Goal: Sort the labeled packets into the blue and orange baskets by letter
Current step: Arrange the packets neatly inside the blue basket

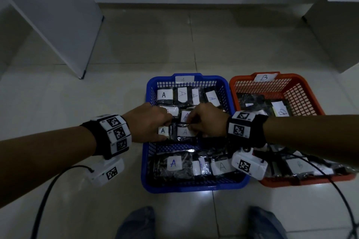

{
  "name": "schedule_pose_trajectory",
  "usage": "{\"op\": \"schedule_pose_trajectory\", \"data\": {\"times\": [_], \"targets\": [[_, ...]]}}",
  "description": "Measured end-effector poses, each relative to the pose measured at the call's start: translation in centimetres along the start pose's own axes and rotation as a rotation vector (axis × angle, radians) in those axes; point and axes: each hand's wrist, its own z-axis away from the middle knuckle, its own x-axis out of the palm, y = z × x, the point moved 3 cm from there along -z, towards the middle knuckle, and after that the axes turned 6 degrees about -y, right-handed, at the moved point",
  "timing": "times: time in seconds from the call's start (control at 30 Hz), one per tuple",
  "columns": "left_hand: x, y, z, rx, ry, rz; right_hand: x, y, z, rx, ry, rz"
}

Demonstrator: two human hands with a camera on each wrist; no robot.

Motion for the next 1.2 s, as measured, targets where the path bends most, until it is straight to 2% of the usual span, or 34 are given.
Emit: {"op": "schedule_pose_trajectory", "data": {"times": [0.13,0.27,0.53,0.57,0.63,0.73,0.8,0.97,1.03,1.13,1.2], "targets": [[0.0,0.0,-0.2,-0.010,0.002,-0.015,-0.1,-1.0,0.0,-0.126,0.075,0.143],[0.1,-0.1,-0.3,-0.008,0.012,0.004,0.5,-0.8,-0.6,-0.133,0.021,0.214],[-0.3,0.0,-0.1,-0.015,0.004,0.052,-1.2,0.5,1.4,-0.213,0.009,0.088],[-0.5,0.1,0.0,-0.016,0.005,0.073,-1.3,0.7,2.2,-0.220,-0.025,0.078],[-0.7,0.3,0.1,-0.015,0.003,0.104,-1.1,1.2,4.2,-0.207,-0.185,0.108],[-0.7,0.7,0.2,-0.009,-0.018,0.099,0.2,2.5,7.2,-0.140,-0.432,0.356],[-0.5,0.9,0.3,-0.004,-0.030,0.093,1.1,3.4,8.6,-0.125,-0.481,0.496],[-0.8,0.6,0.3,-0.028,-0.002,0.070,0.9,3.6,9.3,-0.112,-0.400,0.411],[-1.0,0.4,0.3,-0.043,-0.007,0.062,0.9,3.4,9.2,-0.112,-0.425,0.423],[-0.8,0.3,0.4,-0.074,-0.068,-0.008,1.6,3.0,9.2,-0.117,-0.455,0.508],[-0.5,0.2,0.4,-0.103,-0.104,-0.045,1.6,2.6,9.3,-0.140,-0.421,0.547]]}}
